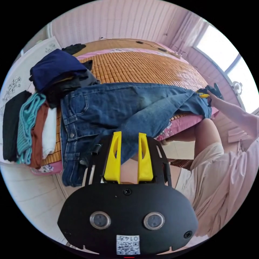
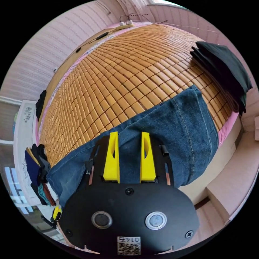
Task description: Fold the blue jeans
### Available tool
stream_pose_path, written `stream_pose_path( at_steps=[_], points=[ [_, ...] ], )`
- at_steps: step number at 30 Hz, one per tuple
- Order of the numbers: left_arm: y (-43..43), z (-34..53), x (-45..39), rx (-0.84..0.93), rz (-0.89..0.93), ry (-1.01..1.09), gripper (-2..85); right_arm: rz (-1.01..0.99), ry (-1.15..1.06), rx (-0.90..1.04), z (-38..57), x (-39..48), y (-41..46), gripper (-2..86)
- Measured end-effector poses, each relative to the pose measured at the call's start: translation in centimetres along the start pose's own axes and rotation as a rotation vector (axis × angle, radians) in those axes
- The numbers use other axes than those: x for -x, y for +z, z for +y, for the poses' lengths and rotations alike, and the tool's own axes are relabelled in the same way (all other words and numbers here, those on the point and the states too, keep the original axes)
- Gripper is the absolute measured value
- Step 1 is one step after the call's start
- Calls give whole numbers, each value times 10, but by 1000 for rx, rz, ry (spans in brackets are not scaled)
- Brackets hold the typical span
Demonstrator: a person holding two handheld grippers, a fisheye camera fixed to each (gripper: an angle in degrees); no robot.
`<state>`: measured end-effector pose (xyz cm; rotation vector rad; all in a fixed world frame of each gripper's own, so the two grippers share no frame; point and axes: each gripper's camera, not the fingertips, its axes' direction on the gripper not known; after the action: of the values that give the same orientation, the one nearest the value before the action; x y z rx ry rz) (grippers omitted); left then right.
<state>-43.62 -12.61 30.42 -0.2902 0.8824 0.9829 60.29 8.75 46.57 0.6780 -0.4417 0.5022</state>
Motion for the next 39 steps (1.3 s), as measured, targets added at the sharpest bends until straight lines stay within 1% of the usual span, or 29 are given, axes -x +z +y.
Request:
stream_pose_path(
  at_steps=[2,4,6,8,11,15,18,20,22,23,24,25,26,27,28,29,32,36,39],
  points=[
    [30,-31,-8,45,13,-4,96,104,-18,-71,-3,6,1,70],
    [52,-51,-11,79,20,-13,95,152,-108,-139,-1,13,3,63],
    [77,-66,-15,165,-10,3,95,158,-175,-184,-4,17,5,48],
    [102,-79,-22,256,-52,46,91,101,-237,-193,-20,17,8,21],
    [108,-92,-24,276,-43,79,79,-16,-283,-176,-56,18,13,5],
    [118,-109,-25,283,-31,112,56,-61,-332,-134,-98,33,15,-3],
    [118,-119,-25,284,-44,145,28,-143,-342,-233,-106,33,-14,-5],
    [105,-118,-25,243,-41,181,11,-282,-330,-370,-88,9,-60,-4],
    [88,-112,-25,188,-32,220,7,-337,-318,-478,-55,-26,-98,-2],
    [76,-105,-26,155,-13,257,6,-345,-286,-533,-27,-57,-120,-1],
    [70,-101,-27,141,3,281,7,-346,-257,-552,-12,-74,-128,0],
    [59,-91,-28,119,41,329,8,-338,-189,-572,18,-109,-141,3],
    [53,-80,-28,109,84,362,13,-303,-116,-565,48,-142,-146,6],
    [51,-75,-27,110,107,369,15,-278,-82,-553,61,-157,-146,7],
    [52,-65,-24,122,156,361,27,-225,-16,-509,83,-186,-140,10],
    [55,-57,-20,134,197,338,37,-186,56,-431,98,-212,-127,14],
    [62,-37,-3,152,264,241,52,-171,194,-283,115,-258,-98,29],
    [46,-13,22,95,264,135,60,-108,238,-241,119,-280,-80,66],
    [25,19,61,25,223,-32,64,-93,302,-207,120,-297,-68,110]
  ],
)
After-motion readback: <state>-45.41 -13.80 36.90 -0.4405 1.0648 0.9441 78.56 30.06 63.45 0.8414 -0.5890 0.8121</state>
